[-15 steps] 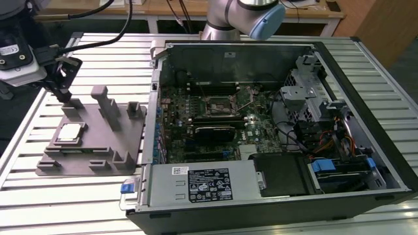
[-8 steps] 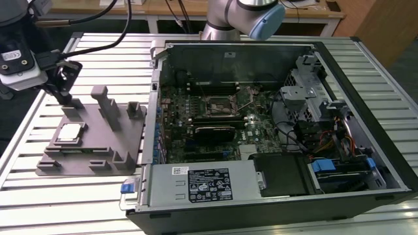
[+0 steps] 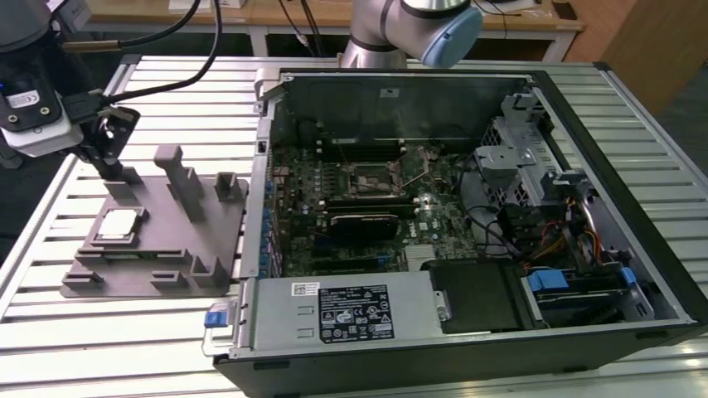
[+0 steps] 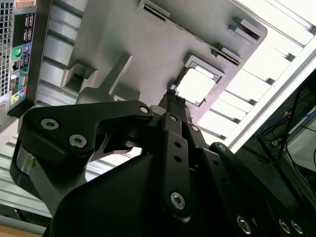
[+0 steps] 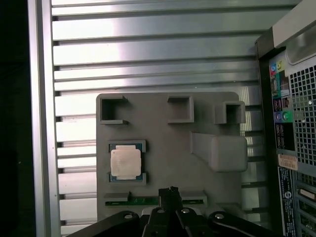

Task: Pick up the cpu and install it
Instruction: 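Reach for the cpu, then pick up the cpu and move it towards the insertion slot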

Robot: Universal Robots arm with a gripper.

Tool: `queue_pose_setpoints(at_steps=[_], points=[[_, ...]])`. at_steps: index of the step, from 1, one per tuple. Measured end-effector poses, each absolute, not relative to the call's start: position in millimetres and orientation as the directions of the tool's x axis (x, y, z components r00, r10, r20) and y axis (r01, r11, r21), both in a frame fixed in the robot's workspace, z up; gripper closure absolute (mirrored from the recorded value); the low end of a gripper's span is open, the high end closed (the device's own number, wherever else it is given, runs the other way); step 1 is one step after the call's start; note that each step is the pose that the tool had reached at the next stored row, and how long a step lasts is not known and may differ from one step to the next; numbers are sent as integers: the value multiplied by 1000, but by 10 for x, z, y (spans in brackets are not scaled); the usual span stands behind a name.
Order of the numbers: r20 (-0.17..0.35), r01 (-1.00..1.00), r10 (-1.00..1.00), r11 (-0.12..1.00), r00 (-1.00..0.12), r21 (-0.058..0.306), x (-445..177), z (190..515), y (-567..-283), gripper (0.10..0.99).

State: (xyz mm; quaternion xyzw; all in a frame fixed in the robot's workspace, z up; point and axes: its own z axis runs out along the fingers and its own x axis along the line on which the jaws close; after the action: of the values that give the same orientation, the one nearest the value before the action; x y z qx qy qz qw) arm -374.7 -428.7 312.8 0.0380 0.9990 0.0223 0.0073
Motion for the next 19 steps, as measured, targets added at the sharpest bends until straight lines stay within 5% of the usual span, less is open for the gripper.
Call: queue_pose_setpoints(at_steps=[19], points=[[-13,76,76,996,-997,45,-3837,3106,-4286,980]])
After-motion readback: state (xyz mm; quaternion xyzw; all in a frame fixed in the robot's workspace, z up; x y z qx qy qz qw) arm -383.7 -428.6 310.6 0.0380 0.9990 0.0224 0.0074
